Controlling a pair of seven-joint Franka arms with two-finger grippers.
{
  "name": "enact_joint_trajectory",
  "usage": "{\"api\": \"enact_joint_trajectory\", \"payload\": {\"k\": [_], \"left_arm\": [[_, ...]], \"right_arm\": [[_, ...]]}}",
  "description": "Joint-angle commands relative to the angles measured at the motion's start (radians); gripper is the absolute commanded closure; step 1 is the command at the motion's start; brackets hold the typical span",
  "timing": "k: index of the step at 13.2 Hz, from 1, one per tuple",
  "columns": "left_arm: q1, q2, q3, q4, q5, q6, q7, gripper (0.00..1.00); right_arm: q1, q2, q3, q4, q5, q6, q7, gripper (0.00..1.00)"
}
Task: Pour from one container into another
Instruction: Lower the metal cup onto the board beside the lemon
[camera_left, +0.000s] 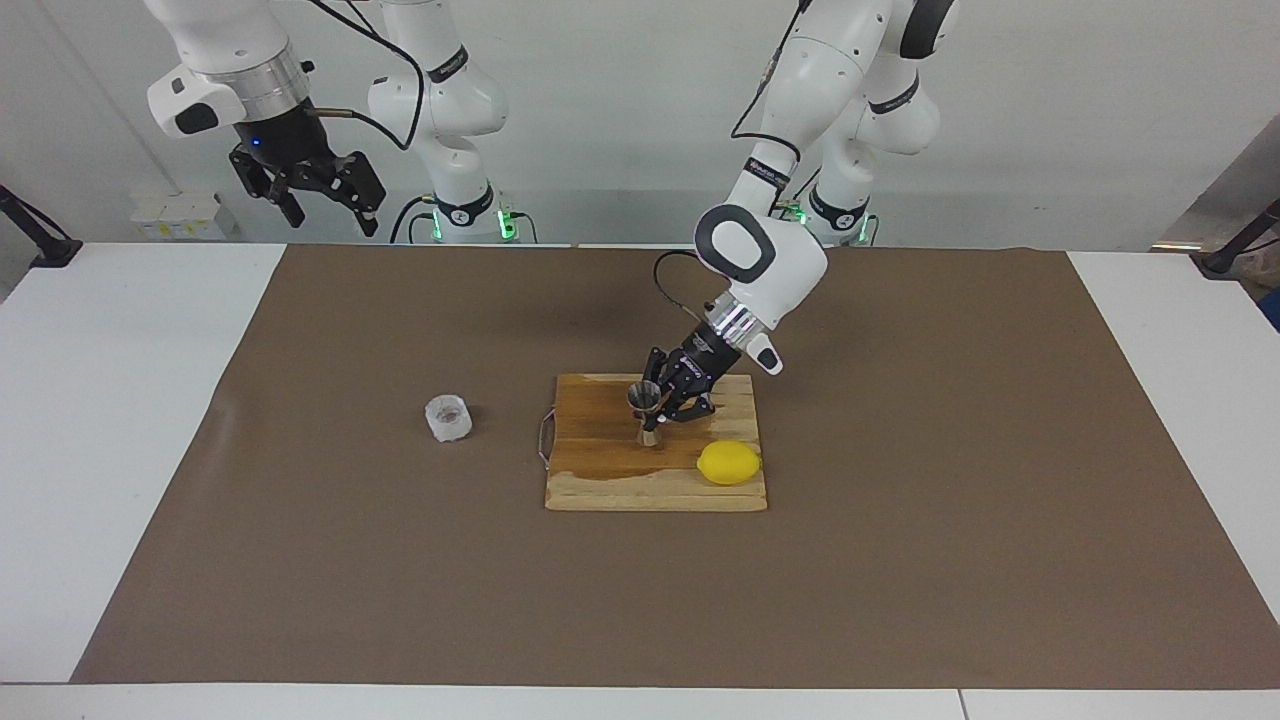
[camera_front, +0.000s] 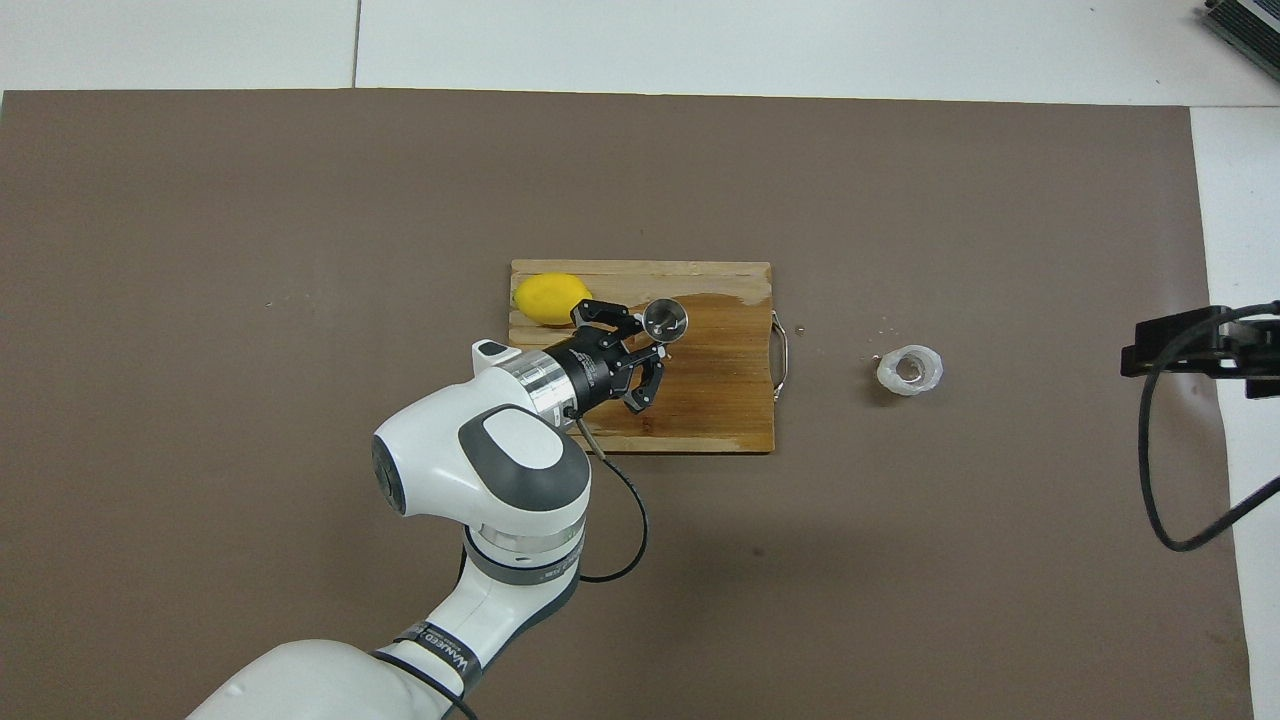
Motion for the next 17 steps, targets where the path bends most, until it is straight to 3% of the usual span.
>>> {"api": "enact_joint_trajectory", "payload": {"k": [1, 4, 12, 15, 17], "left_arm": [[-0.021, 0.005, 0.014, 0.018, 0.007, 0.007, 0.065, 1.0], [-0.018, -0.001, 0.015, 0.001, 0.127, -0.079, 0.111, 1.0], [0.048, -0.007, 0.015, -0.032, 0.148, -0.246, 0.2, 1.0], [0.057, -0.009, 0.014, -0.046, 0.095, -0.252, 0.228, 1.0], [0.071, -0.008, 0.015, -0.049, -0.044, -0.252, 0.288, 1.0]], "right_arm": [[-0.01, -0.013, 0.004, -0.01, 0.021, -0.01, 0.006, 0.0], [-0.01, -0.013, 0.006, -0.012, 0.021, -0.01, 0.006, 0.0], [-0.01, -0.013, 0.006, -0.01, 0.021, -0.01, 0.006, 0.0], [-0.01, -0.013, 0.006, -0.01, 0.021, -0.012, 0.006, 0.0], [-0.01, -0.013, 0.008, -0.01, 0.021, -0.012, 0.004, 0.0]]}}
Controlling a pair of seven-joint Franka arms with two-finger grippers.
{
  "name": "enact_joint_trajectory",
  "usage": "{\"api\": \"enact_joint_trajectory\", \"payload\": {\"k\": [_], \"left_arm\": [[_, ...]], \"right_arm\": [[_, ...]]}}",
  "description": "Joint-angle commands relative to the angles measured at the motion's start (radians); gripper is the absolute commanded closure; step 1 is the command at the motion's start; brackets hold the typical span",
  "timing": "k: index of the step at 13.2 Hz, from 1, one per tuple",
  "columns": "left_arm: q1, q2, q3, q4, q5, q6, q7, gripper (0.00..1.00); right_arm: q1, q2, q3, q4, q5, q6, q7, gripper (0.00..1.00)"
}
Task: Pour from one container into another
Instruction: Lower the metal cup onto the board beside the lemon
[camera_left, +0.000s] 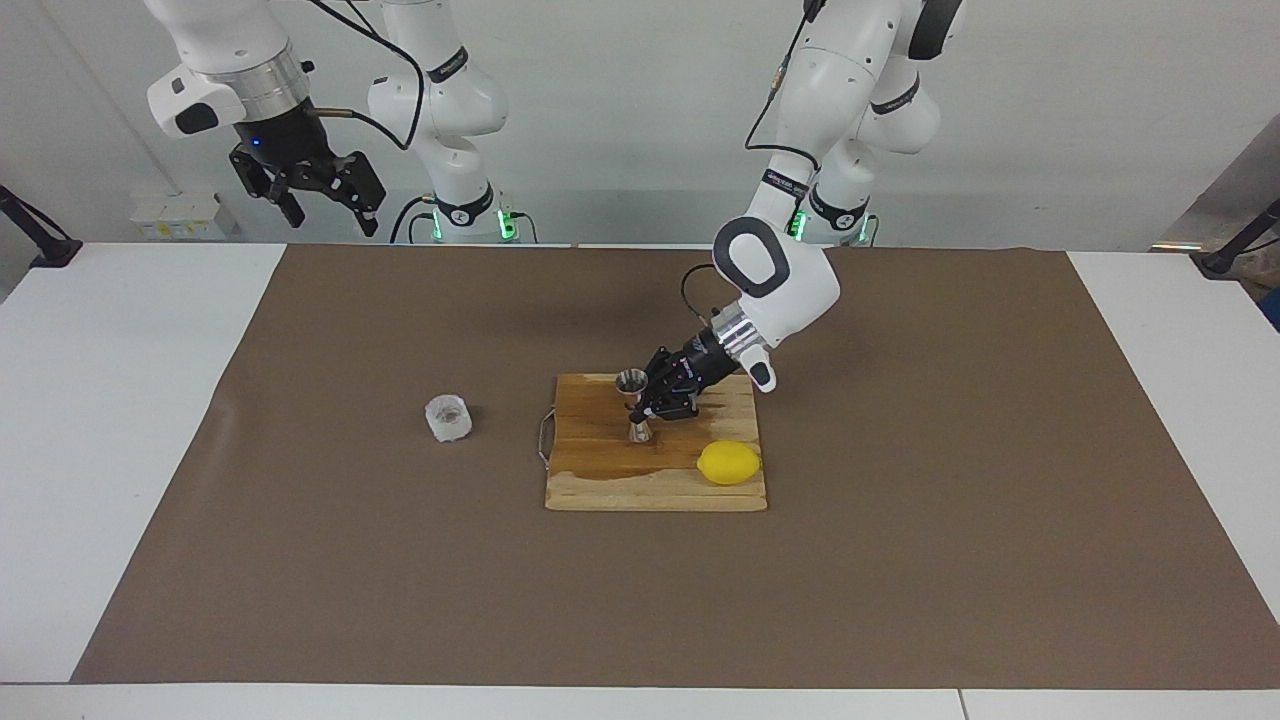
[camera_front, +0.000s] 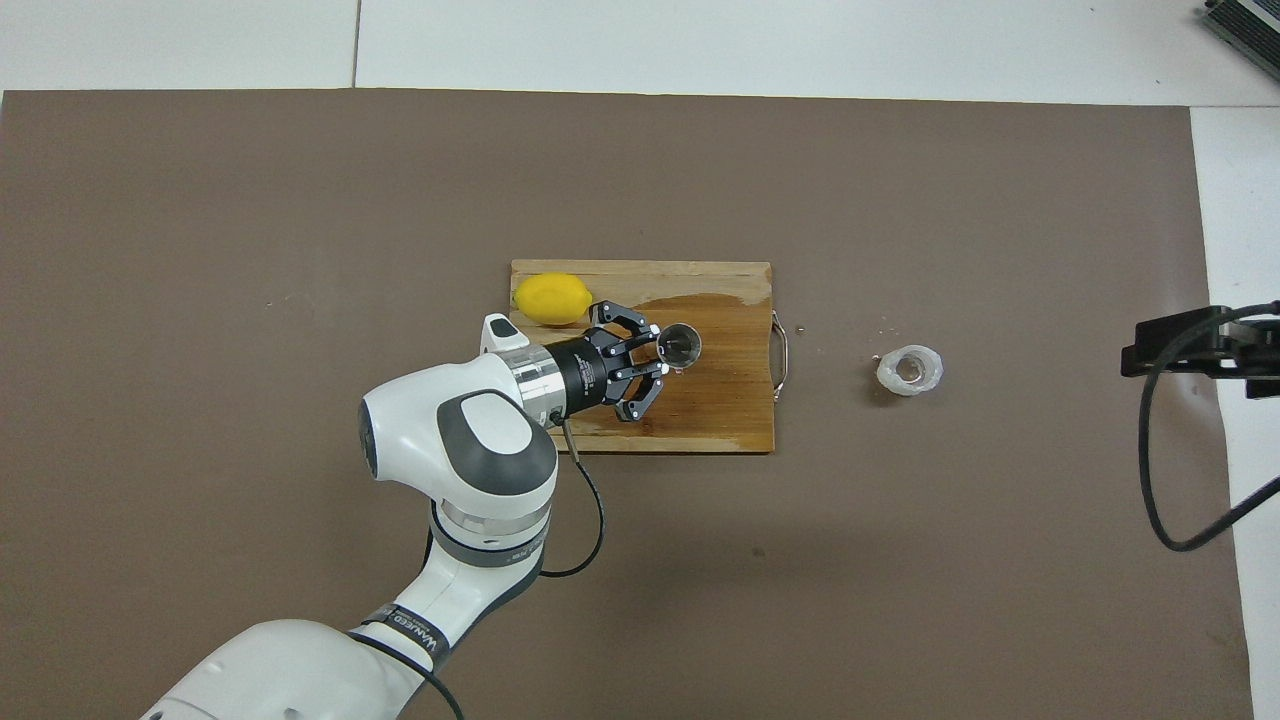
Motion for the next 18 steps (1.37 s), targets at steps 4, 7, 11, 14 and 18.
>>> {"api": "enact_joint_trajectory", "payload": {"k": [4, 7, 11, 14, 18], "left_arm": [[0.025, -0.001, -0.002, -0.035, -0.287, -0.022, 0.114, 1.0], [0.024, -0.003, -0.002, -0.057, -0.409, -0.025, 0.216, 1.0], [0.019, -0.003, -0.004, -0.051, -0.439, 0.009, 0.214, 0.0], [0.022, -0.006, -0.004, -0.04, -0.441, 0.027, 0.205, 0.0], [0.027, -0.039, -0.013, 0.013, -0.421, 0.127, 0.098, 0.0]], "right_arm": [[0.002, -0.015, 0.017, -0.01, 0.025, -0.013, -0.007, 0.0], [0.002, -0.023, 0.015, -0.007, 0.038, -0.013, -0.013, 0.0], [-0.01, -0.027, 0.011, -0.017, 0.048, -0.007, -0.014, 0.0], [-0.01, -0.029, 0.006, -0.018, 0.048, -0.006, -0.014, 0.0], [-0.01, -0.032, 0.007, -0.021, 0.048, -0.004, -0.016, 0.0]]}}
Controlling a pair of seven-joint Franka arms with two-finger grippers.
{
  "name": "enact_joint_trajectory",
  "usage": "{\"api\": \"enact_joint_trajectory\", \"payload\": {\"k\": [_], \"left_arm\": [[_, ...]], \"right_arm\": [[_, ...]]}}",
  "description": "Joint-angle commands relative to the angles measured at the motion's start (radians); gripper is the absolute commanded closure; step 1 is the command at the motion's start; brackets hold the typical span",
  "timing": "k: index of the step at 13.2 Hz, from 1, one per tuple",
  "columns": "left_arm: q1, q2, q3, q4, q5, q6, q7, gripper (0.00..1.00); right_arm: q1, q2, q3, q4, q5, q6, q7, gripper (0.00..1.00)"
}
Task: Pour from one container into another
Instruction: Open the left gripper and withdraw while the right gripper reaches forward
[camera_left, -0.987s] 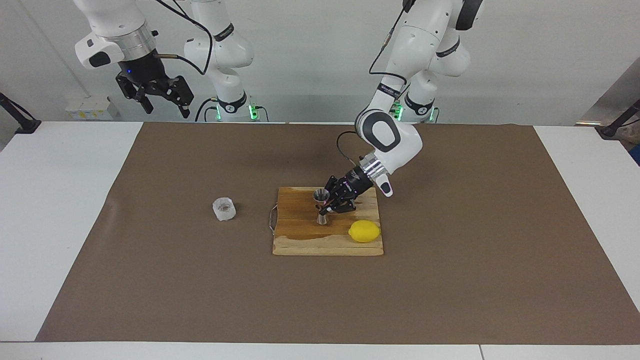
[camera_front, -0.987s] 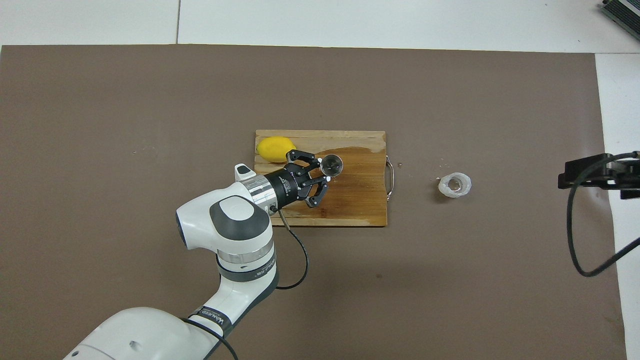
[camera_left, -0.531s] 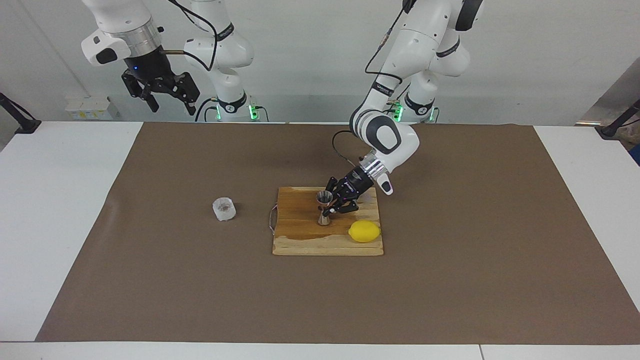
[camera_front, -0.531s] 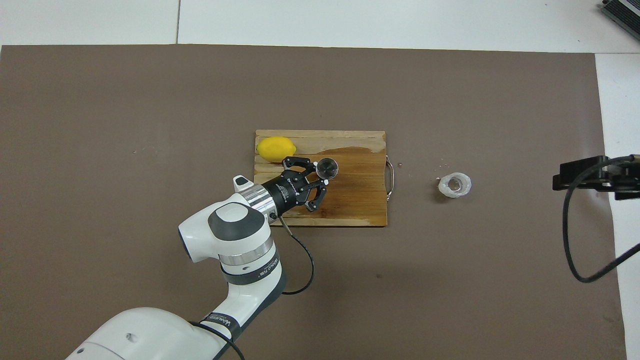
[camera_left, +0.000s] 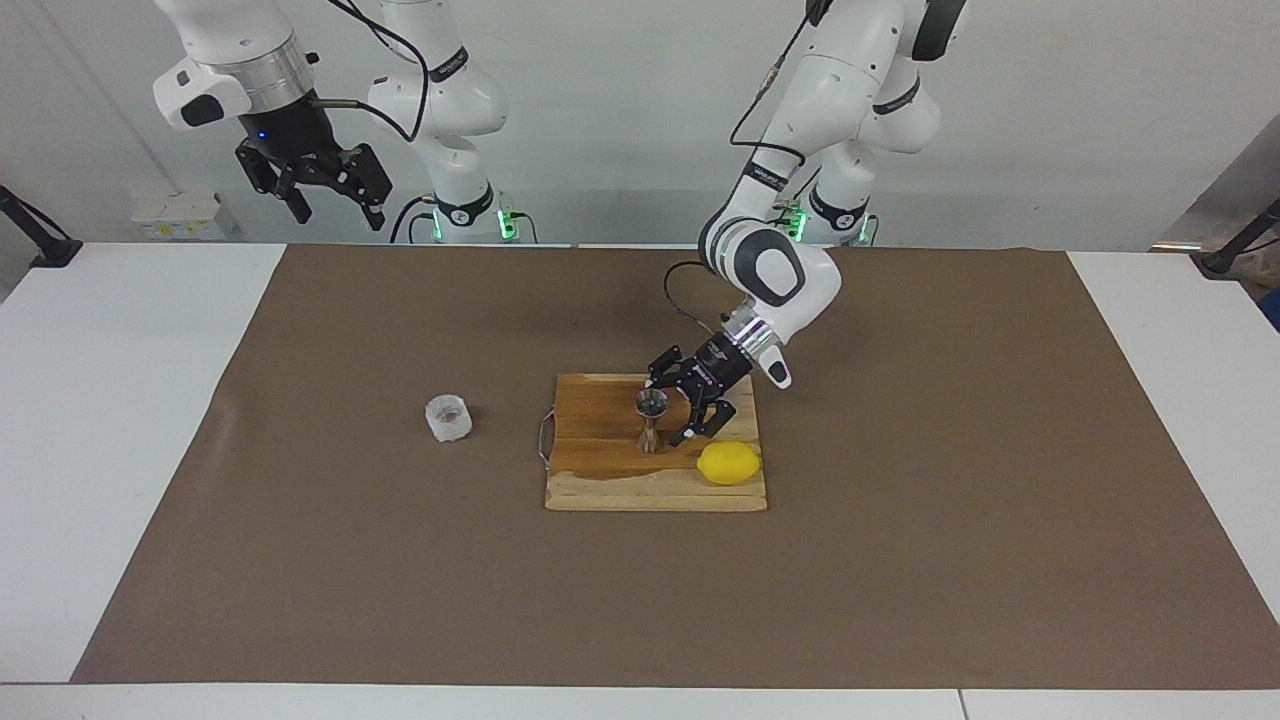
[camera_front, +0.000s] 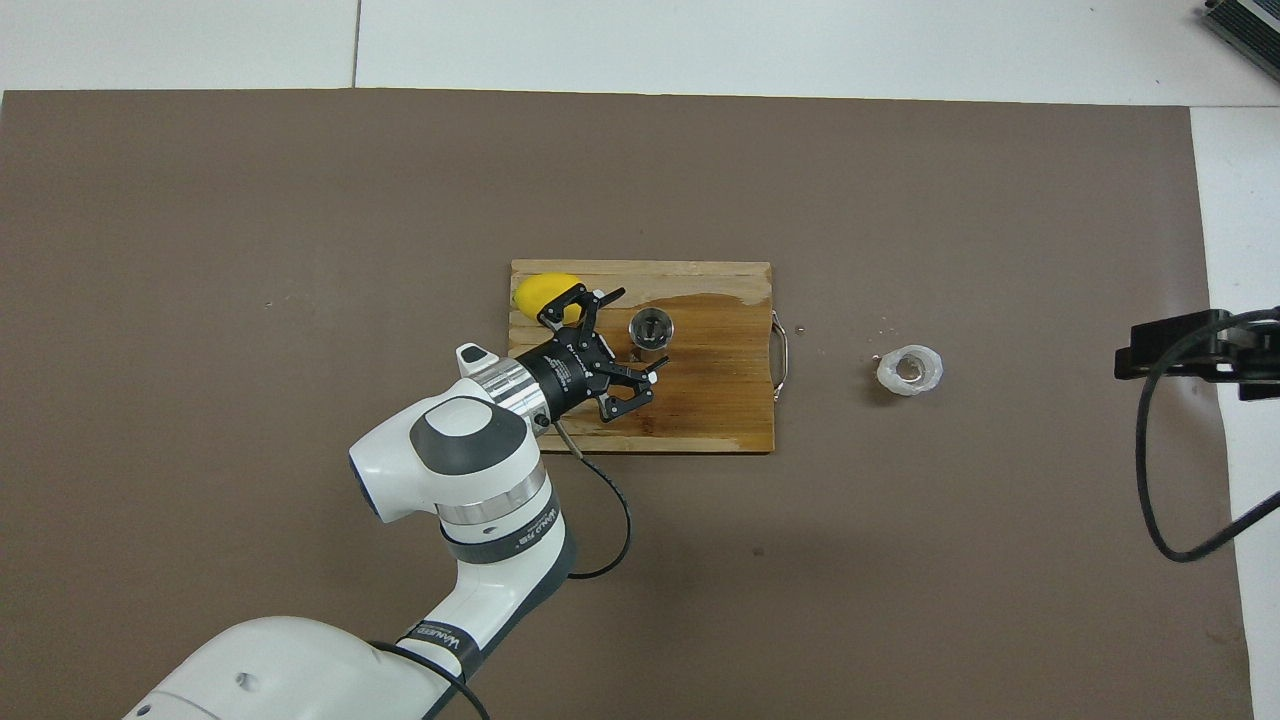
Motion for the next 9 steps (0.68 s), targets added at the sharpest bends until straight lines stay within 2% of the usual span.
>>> {"api": "enact_joint_trajectory", "payload": {"k": [1, 3, 6, 9], "left_arm": [[0.004, -0.052, -0.017, 0.014, -0.007, 0.067, -0.052, 0.0], [0.005, -0.084, -0.04, 0.017, -0.008, 0.111, -0.072, 0.0], [0.007, -0.098, -0.064, 0.058, -0.002, 0.16, -0.112, 0.0], [0.004, -0.112, -0.084, 0.098, 0.082, 0.191, -0.121, 0.0]], "right_arm": [[-0.011, -0.021, -0.001, -0.021, 0.026, -0.002, -0.024, 0.0], [-0.046, -0.023, -0.004, -0.04, 0.026, 0.001, -0.105, 0.0], [-0.116, -0.031, -0.004, -0.069, 0.026, 0.047, -0.349, 0.0], [-0.17, -0.031, -0.004, -0.103, 0.026, 0.085, -0.6, 0.0]]}}
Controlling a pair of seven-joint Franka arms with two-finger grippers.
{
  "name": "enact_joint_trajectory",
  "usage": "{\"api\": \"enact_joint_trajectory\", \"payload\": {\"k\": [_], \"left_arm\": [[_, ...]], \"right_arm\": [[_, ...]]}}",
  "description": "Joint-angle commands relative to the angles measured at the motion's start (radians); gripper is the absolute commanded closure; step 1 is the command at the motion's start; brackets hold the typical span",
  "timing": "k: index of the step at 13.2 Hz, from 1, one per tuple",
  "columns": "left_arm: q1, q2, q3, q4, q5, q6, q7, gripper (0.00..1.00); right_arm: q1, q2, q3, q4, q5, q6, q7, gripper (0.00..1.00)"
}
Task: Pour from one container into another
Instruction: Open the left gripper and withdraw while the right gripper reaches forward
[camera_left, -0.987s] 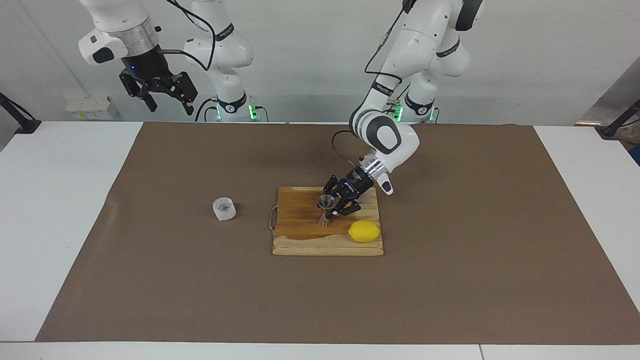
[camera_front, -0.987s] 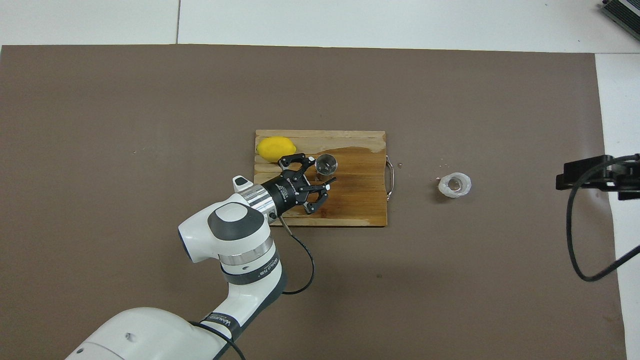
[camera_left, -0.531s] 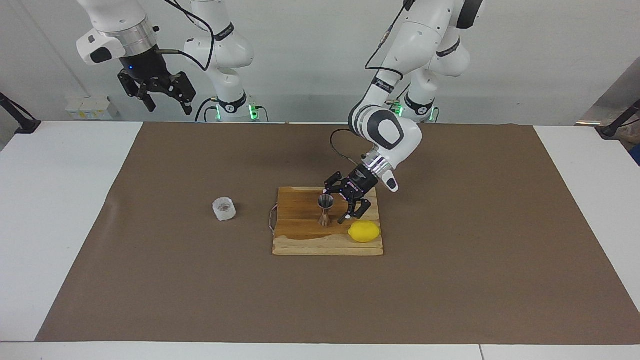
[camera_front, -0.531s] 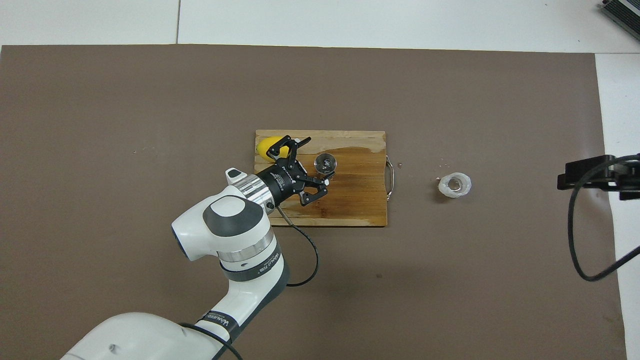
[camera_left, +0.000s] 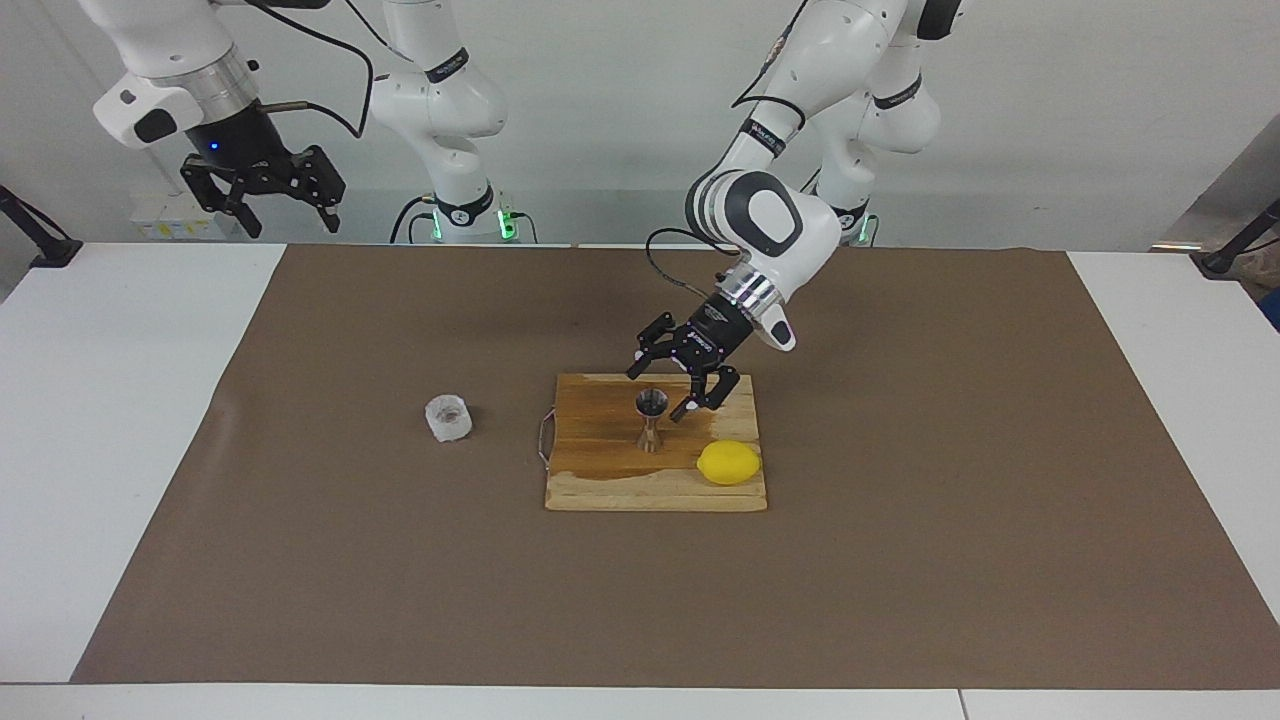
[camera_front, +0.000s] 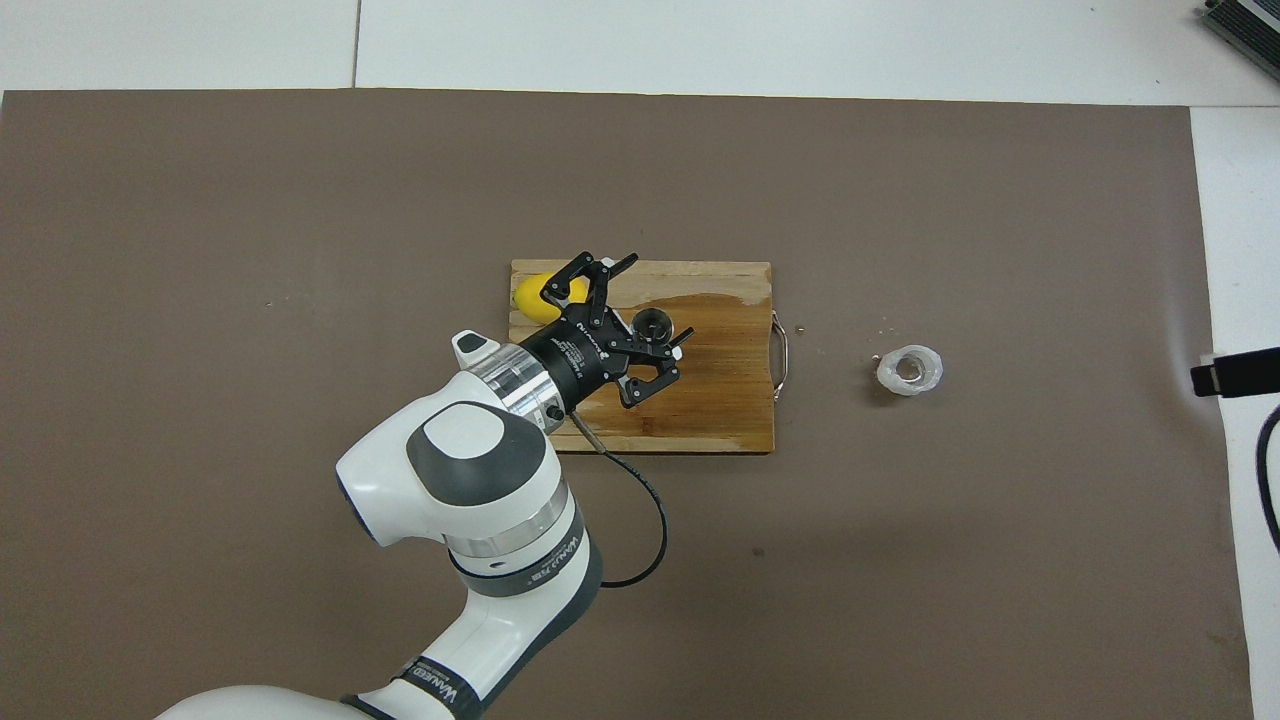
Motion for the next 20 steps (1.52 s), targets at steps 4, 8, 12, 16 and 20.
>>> {"api": "enact_joint_trajectory", "payload": {"k": [4, 8, 12, 16, 20], "left_arm": [[-0.002, -0.009, -0.019, 0.066, 0.216, 0.062, -0.028, 0.0], [-0.004, -0.008, -0.019, 0.066, 0.419, 0.058, -0.028, 0.0], [0.009, -0.004, -0.015, 0.08, 0.652, 0.036, -0.026, 0.0], [0.013, -0.004, 0.054, 0.086, 0.943, -0.138, -0.025, 0.0], [0.038, 0.005, 0.194, 0.206, 1.381, -0.538, -0.016, 0.0]], "right_arm": [[-0.083, -0.028, 0.006, -0.124, 0.031, 0.169, -0.49, 0.0], [-0.094, -0.025, 0.004, -0.22, 0.129, 0.282, -0.826, 0.0], [-0.144, 0.034, 0.004, -0.288, 0.334, 0.313, -1.138, 0.0], [-0.184, 0.172, 0.004, -0.293, 0.549, 0.307, -1.449, 0.0], [-0.171, 0.256, 0.007, -0.351, 0.699, 0.353, -1.614, 0.0]]}}
